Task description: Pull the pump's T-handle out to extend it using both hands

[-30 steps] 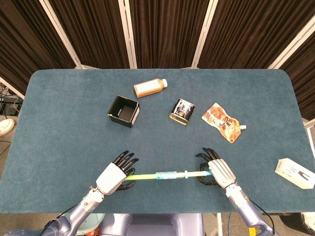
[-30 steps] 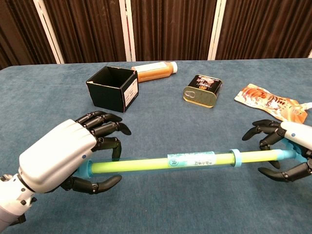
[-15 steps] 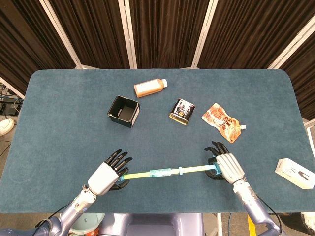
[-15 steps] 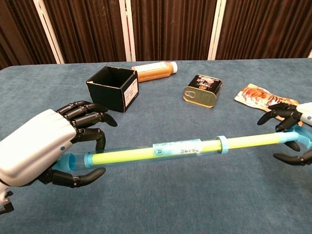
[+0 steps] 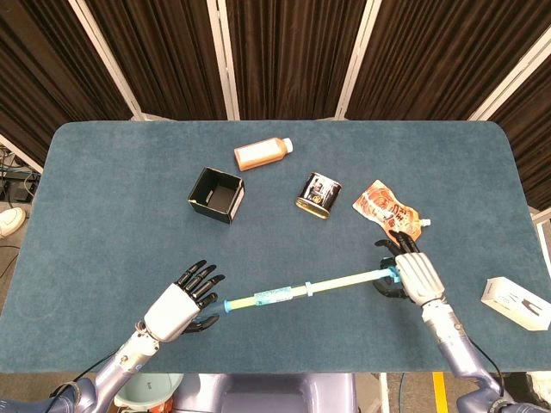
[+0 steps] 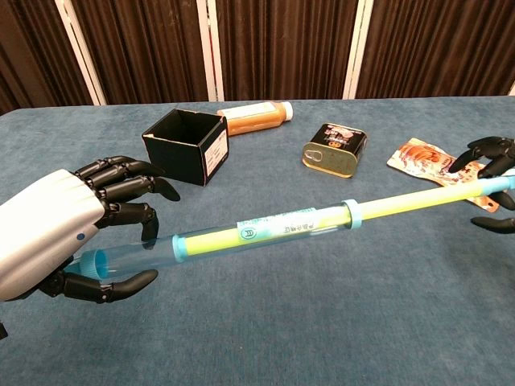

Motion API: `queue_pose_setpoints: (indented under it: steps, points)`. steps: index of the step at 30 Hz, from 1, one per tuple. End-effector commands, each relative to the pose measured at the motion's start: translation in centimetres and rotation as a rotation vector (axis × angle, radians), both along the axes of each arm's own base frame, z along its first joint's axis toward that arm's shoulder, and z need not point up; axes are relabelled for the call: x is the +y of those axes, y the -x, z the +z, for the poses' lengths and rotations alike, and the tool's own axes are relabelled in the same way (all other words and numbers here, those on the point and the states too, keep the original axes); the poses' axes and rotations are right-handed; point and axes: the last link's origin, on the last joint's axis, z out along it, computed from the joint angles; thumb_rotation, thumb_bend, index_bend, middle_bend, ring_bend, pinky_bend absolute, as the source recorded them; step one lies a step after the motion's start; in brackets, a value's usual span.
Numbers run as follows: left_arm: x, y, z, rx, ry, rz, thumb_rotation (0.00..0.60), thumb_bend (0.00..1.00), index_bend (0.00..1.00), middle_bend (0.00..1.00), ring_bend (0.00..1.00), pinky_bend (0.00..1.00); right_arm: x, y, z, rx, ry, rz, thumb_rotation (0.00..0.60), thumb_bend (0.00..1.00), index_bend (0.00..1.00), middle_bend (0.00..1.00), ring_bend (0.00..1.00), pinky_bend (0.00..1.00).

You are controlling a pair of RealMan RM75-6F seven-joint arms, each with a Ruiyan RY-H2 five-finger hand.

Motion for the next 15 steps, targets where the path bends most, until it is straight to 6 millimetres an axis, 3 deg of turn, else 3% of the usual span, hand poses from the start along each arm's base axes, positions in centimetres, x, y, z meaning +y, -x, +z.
queue_pose_setpoints:
  steps: [1,15]
  points:
    - [-0.2,0.0,0.2,-0.008,0.004,-0.006,0.6,0.49,0.63,0.24,0.13,0.15,-0.4,0.2,0.4,0.002,0.008,-0.009,0.6,0.3,0.82,0.25,0.06,0.0]
    - [-0.3,0.4,1.1,-0.042,0.06,0.014,0.6,0.49,0.64,0.24,0.13,0.15,-2.3,1.0,2.1,0.003,0.047,-0.054,0.6,0.3,0.82,0.25,0.06,0.0]
